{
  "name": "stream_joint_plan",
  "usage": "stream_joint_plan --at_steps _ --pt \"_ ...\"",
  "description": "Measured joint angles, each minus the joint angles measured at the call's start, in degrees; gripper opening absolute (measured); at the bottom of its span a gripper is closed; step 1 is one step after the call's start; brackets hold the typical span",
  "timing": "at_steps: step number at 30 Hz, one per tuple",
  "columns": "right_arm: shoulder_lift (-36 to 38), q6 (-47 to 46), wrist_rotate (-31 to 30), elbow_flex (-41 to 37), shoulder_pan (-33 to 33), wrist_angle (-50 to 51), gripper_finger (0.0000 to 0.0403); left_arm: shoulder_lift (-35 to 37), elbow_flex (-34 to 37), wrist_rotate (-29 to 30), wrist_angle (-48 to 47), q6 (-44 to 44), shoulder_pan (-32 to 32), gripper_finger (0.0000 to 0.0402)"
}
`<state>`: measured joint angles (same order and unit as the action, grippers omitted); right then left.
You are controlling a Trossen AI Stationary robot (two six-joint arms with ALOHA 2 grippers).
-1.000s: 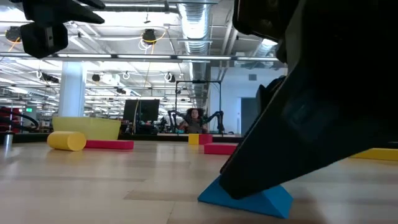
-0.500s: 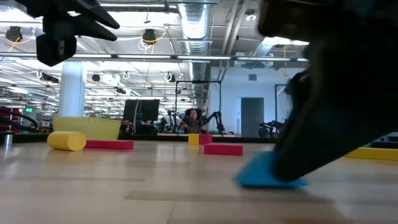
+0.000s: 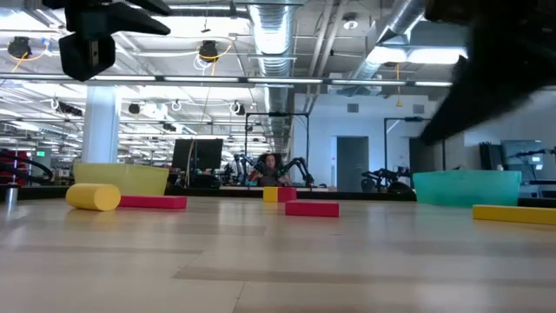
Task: Sort & place blocks by color
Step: Put the blue triangle wooden block into the green bin
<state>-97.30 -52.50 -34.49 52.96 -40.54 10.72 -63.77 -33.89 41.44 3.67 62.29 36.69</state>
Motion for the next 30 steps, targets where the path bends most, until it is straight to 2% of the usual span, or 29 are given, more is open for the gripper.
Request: stream_joint_plan --at_steps 3,6,10,14,18,24,30 --pt "-2.37 -1.27 -0.40 -4.77 -3.09 -17.84 0.0094 0.00 0.00 -1.82 1.38 -1.31 -0.04 0.0064" --pt "-8.07 3.30 -1.11 -4.95 -4.28 -31.56 0.0127 -0.49 -0.04 -6.09 3.33 -2.39 0.79 0.0064" --pt "-14.25 11.12 0.20 1.38 -2.32 -36.68 0.0173 -4.14 -0.38 -14.90 3.74 -0.13 5.13 0.0064" --pt "-17.56 13.06 1.21 9.12 -1.25 -30.30 0.0212 -12.00 -4.22 -17.02 3.58 2.28 11.49 0.0066" --pt "-18.31 6.96 1.14 15.59 -1.08 -18.44 0.0225 -20.67 -11.05 -17.00 1.21 2.08 14.09 0.0089" --pt "-17.87 -3.66 -2.75 22.97 -1.44 -3.38 0.0213 -32.16 -22.40 -16.72 -11.22 -2.47 14.47 0.0167" --pt "-17.76 -10.63 -2.78 29.74 -0.94 8.74 0.0199 -42.98 -30.89 -19.35 -12.79 -5.24 14.39 0.0238"
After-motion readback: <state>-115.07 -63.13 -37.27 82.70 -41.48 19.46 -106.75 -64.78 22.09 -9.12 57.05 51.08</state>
